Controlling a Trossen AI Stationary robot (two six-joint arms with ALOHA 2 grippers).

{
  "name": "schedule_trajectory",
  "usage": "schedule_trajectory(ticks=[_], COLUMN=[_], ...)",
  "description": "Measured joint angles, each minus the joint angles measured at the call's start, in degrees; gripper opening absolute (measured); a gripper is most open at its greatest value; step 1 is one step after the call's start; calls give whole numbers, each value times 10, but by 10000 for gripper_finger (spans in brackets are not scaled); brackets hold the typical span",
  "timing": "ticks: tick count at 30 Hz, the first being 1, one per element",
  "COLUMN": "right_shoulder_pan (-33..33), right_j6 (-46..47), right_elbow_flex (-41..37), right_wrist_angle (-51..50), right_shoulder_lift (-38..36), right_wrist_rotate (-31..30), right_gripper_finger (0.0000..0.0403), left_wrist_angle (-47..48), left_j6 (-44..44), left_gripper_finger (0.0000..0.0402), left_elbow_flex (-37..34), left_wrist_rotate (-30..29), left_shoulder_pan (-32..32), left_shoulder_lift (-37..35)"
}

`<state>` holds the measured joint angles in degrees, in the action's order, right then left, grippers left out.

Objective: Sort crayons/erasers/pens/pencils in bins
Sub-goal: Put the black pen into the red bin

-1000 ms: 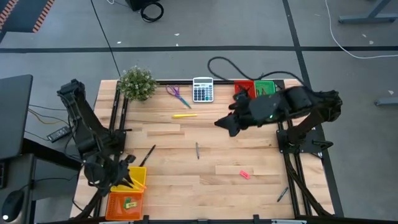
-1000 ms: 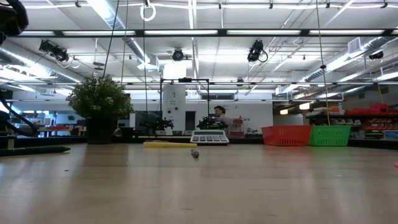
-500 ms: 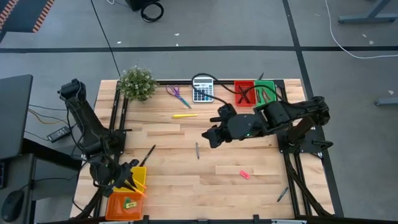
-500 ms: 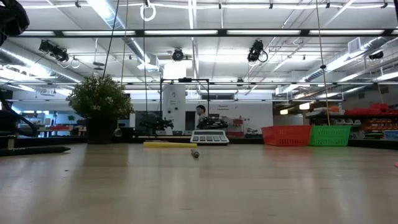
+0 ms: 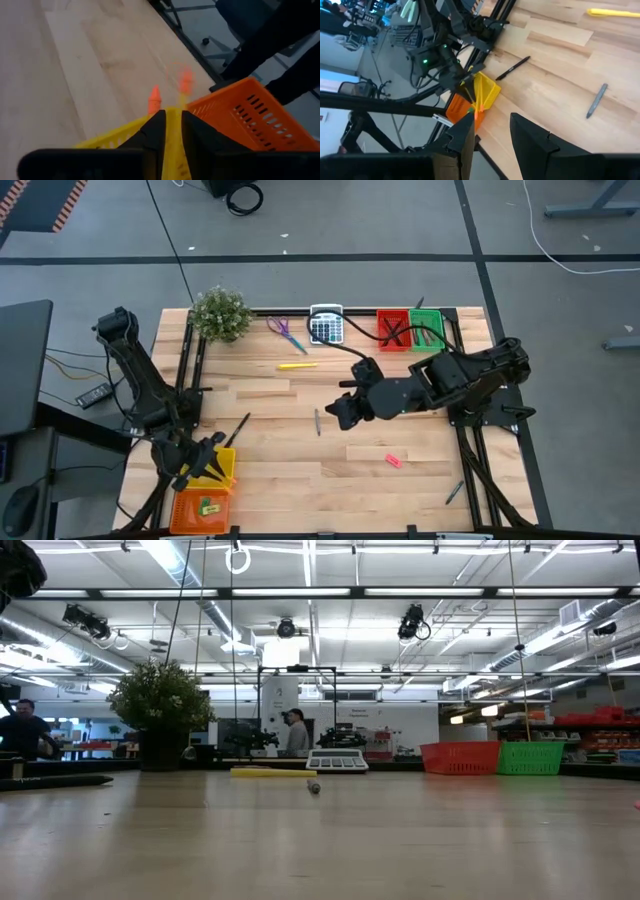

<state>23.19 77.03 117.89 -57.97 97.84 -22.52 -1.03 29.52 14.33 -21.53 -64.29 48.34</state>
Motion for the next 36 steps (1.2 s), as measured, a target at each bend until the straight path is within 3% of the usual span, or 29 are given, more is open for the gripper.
schedule_trajectory(ticks=[14, 24, 27, 33, 36], right_shoulder_pan=[22, 44, 48, 52, 51], right_j6=[12, 12, 10, -13, -42], right_elbow_flex=[0, 0, 0, 0, 0], right_wrist_angle=[-1, -1, -1, -2, -5], right_shoulder_lift=[0, 0, 0, 0, 0], right_wrist_rotate=[-30, -63, -69, -93, -107], right_gripper_finger=[131, 131, 131, 131, 131], left_wrist_angle=[-19, -6, 73, 398, 511], left_j6=[30, 102, 117, 126, 161], left_gripper_finger=[18, 20, 25, 28, 32], left_elbow_flex=[-17, 30, 92, 256, 308], left_wrist_rotate=[-3, -3, -6, -6, -7], left_shoulder_pan=[0, 12, 32, 99, 149], left_shoulder_lift=[0, 0, 0, 0, 0])
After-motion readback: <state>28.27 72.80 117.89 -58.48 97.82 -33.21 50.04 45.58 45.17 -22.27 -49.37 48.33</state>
